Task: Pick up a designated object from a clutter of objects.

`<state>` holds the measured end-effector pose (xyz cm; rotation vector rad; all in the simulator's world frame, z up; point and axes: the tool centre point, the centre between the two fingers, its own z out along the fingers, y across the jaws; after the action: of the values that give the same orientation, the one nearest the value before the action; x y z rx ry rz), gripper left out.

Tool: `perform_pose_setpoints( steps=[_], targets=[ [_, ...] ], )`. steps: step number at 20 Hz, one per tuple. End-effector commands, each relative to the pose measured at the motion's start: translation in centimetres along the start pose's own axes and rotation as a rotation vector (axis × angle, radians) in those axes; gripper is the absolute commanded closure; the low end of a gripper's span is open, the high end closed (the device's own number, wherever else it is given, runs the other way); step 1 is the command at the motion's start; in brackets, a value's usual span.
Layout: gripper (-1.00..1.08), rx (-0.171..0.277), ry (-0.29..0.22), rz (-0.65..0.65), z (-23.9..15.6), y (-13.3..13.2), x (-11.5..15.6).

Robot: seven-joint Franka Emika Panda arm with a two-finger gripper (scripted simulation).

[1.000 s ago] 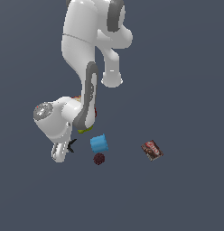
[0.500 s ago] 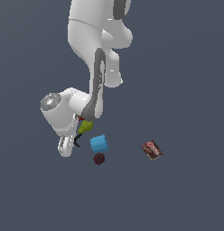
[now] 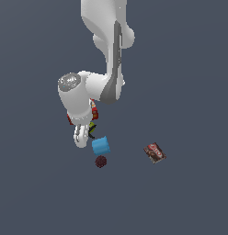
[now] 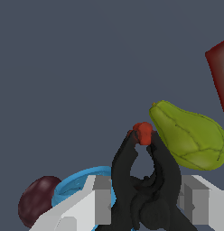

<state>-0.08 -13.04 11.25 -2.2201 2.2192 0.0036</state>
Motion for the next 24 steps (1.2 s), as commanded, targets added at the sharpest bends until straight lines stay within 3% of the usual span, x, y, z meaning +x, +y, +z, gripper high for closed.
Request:
perform_pose_setpoints(
  steps=[1, 24],
  targets=[
    [1.08, 0.001, 0.0, 0.0, -1.7, 0.8, -1.9],
    [1.08, 0.002, 0.01, 0.001, -19.6, 8.1, -21.1]
  ],
)
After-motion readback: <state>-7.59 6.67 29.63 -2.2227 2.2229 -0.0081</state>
